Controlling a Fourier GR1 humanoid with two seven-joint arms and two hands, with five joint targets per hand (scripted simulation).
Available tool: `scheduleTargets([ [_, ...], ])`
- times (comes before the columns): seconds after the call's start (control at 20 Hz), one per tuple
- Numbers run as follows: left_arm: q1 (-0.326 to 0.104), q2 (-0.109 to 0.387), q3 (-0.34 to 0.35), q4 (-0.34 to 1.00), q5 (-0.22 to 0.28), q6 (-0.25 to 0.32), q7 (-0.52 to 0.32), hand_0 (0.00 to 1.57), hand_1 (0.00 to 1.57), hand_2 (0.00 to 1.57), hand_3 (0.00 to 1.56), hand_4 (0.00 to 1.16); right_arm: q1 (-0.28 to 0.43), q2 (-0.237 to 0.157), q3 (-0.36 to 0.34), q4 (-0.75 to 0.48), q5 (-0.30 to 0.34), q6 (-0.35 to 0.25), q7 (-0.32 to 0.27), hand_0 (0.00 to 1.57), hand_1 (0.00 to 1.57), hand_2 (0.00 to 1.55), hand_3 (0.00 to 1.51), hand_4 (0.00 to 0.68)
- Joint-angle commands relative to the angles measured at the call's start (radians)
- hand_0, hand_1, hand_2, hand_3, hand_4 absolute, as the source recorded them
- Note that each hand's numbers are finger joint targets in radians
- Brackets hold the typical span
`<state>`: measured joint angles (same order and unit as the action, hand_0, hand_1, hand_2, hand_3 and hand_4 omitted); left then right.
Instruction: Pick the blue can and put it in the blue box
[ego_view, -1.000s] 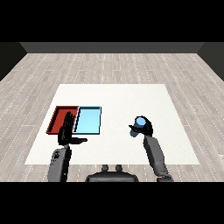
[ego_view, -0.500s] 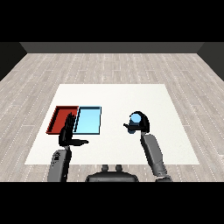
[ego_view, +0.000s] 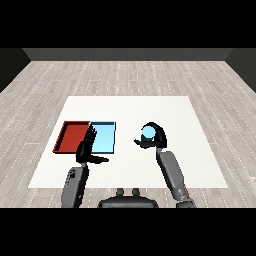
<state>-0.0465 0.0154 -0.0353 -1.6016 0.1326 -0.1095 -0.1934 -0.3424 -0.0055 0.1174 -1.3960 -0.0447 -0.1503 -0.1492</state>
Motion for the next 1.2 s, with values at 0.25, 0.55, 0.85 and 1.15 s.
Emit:
scheduleTargets([
  [0.25,-0.013,-0.011,-0.037,0.016,0.039,-0.015,0.026,0.0,0.0,0.0,0.0,0.0,-0.043,0.005,0.065,0.0,-0.005,-0.072,0.019,1.5,1.5,1.47,1.44,0.636],
  [0.55,-0.035,-0.015,-0.138,0.095,0.058,0.027,0.041,0.0,0.0,0.0,0.0,0.0,-0.069,-0.047,0.007,-0.041,-0.063,0.018,0.063,1.46,1.46,1.47,1.44,0.626],
  [0.85,-0.156,-0.015,-0.23,0.178,0.048,0.16,0.078,0.0,0.0,0.0,0.0,0.0,-0.113,0.005,0.091,0.106,-0.034,-0.076,-0.053,1.46,1.46,1.47,1.43,0.619],
  [1.15,-0.209,-0.015,-0.297,0.193,0.053,0.262,0.085,0.0,0.0,0.0,0.0,0.0,-0.067,0.005,0.111,0.05,-0.042,-0.016,-0.046,1.44,1.44,1.45,1.43,0.606],
])
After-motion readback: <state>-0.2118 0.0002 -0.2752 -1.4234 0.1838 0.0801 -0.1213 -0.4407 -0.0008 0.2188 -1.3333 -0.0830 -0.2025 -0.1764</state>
